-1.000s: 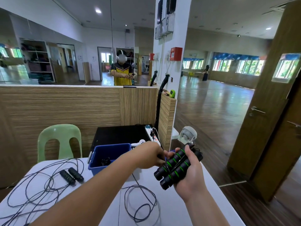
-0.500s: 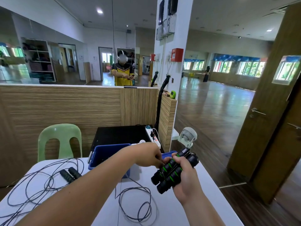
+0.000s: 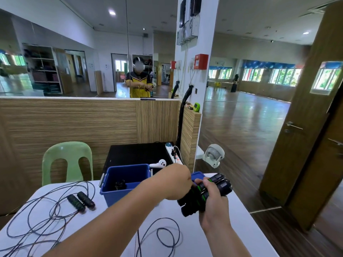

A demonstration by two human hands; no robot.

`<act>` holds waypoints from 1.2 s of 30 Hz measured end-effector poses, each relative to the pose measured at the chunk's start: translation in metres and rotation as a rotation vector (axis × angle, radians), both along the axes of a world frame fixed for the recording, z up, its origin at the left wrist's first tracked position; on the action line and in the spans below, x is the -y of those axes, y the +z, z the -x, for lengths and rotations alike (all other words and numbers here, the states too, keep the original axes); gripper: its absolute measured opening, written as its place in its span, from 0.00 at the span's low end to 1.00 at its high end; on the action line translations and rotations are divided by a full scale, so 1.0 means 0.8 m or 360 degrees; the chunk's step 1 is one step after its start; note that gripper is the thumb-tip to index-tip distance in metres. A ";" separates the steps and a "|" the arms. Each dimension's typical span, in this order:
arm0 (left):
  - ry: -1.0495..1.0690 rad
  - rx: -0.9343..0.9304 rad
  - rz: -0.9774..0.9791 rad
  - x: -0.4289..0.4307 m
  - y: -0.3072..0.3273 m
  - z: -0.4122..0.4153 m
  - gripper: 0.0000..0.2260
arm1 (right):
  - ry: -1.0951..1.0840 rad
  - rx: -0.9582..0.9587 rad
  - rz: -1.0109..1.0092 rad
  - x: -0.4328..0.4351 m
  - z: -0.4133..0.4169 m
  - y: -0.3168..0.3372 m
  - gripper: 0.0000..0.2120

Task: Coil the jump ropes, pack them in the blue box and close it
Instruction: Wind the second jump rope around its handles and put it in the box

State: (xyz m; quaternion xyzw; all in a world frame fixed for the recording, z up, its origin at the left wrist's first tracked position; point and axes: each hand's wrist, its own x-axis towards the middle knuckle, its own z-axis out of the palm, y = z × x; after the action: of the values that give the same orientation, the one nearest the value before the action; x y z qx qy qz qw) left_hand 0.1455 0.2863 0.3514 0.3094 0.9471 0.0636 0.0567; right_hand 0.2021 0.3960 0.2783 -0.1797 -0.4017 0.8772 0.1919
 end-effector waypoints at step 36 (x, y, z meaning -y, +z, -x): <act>0.0593 0.0912 -0.2564 -0.016 -0.079 -0.060 0.24 | 0.0132 -0.0506 0.0753 0.008 0.002 0.048 0.10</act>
State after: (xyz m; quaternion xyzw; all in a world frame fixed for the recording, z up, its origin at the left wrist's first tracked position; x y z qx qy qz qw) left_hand 0.1939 0.2987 0.2879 0.0676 0.5985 0.7970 0.0453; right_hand 0.2006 0.3893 0.3163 -0.0632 -0.1578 0.9708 0.1692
